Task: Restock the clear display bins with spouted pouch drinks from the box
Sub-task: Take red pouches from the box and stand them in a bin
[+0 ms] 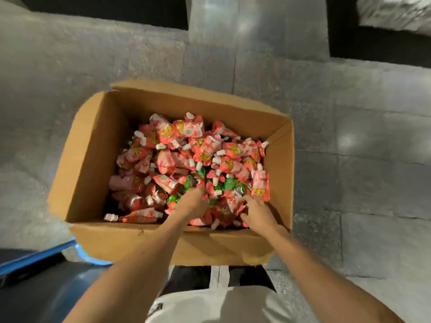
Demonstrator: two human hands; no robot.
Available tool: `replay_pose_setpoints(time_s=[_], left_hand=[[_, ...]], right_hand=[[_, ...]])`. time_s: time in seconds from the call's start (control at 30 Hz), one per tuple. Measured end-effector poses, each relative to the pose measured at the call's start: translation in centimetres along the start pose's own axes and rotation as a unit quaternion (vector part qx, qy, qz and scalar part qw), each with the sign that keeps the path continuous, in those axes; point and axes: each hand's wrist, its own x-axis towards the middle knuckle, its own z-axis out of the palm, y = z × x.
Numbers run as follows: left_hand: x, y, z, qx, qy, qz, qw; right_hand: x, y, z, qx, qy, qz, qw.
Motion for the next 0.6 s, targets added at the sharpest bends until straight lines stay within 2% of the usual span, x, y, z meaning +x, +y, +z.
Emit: replay_pose_setpoints(time_s=[0.1,0.37,0.6], left_hand=[[1.6,0.3,1.0,-0.024,-0.009,-0.044,0.999],[2.9,1.4,3.2,-0.014,-0.013,-0.083,0.996],[2.8,-0.1,3.3,-0.026,-0.020,-0.053,0.998]], right_hand=[[2.7,0.6,1.0,-0.090,-0.046,-0.037,0.994],[5.5,0.9,1.4,-0.207,-0.060,-0.096,0.972],[6.2,1.3,1.4,-0.181,-0.043,-0.101,0.977]])
